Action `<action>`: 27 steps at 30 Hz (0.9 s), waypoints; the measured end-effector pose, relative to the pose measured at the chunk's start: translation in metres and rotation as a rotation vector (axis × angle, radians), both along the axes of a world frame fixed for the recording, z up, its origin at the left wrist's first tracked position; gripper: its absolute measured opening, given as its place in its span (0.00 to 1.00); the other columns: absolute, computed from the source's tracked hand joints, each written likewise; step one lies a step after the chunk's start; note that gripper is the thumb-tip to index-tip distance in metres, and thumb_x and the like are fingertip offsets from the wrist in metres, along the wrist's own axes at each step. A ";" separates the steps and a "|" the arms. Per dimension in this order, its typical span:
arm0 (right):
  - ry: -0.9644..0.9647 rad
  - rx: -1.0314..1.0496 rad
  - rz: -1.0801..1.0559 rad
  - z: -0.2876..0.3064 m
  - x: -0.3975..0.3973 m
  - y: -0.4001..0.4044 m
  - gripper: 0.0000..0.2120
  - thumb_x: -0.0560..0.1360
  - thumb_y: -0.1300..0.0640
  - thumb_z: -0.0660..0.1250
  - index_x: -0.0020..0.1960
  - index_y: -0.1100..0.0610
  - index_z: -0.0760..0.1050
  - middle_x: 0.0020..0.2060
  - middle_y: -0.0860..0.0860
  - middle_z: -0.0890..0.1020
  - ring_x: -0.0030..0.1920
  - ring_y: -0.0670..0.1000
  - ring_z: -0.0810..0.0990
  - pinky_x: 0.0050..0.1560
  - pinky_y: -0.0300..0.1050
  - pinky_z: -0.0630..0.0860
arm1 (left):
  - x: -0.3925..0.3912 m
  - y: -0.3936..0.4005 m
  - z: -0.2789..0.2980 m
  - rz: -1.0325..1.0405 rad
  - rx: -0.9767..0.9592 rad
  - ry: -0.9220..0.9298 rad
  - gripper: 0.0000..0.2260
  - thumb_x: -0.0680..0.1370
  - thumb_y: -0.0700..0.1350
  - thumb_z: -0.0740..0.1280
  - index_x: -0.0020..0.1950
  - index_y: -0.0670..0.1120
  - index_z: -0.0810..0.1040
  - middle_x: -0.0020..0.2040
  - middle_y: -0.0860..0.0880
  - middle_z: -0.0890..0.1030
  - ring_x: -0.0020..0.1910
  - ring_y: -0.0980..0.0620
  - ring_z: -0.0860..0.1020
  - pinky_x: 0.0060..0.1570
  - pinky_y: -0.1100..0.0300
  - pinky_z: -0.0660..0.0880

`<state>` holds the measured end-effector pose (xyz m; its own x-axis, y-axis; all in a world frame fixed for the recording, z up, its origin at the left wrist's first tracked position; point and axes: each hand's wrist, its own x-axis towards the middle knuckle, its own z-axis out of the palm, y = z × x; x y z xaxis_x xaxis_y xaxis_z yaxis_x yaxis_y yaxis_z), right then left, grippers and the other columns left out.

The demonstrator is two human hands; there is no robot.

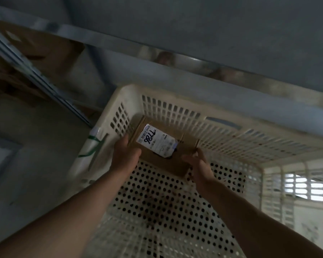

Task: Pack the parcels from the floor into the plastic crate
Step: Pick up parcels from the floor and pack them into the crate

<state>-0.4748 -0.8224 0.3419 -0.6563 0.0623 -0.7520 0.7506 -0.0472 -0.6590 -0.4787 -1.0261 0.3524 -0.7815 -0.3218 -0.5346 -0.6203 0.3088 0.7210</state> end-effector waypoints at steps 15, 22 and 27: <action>0.075 -0.084 0.093 -0.016 -0.014 -0.022 0.33 0.72 0.66 0.66 0.74 0.47 0.66 0.60 0.51 0.81 0.56 0.53 0.81 0.50 0.51 0.83 | 0.012 0.016 -0.022 0.098 0.137 -0.200 0.32 0.77 0.39 0.64 0.80 0.47 0.55 0.63 0.48 0.71 0.49 0.54 0.75 0.49 0.56 0.76; 0.025 -0.049 0.162 -0.002 -0.008 -0.007 0.23 0.76 0.72 0.64 0.63 0.49 0.67 0.43 0.43 0.76 0.35 0.39 0.78 0.24 0.32 0.73 | 0.010 0.008 -0.022 -0.005 0.164 -0.278 0.34 0.77 0.43 0.65 0.80 0.50 0.54 0.79 0.46 0.58 0.74 0.43 0.63 0.69 0.42 0.66; 0.053 0.040 0.117 0.010 -0.003 0.002 0.28 0.77 0.67 0.66 0.74 0.51 0.66 0.54 0.47 0.79 0.45 0.44 0.79 0.41 0.40 0.78 | 0.015 0.010 -0.011 -0.038 0.130 -0.310 0.33 0.76 0.46 0.67 0.79 0.52 0.57 0.77 0.46 0.62 0.73 0.44 0.65 0.69 0.42 0.67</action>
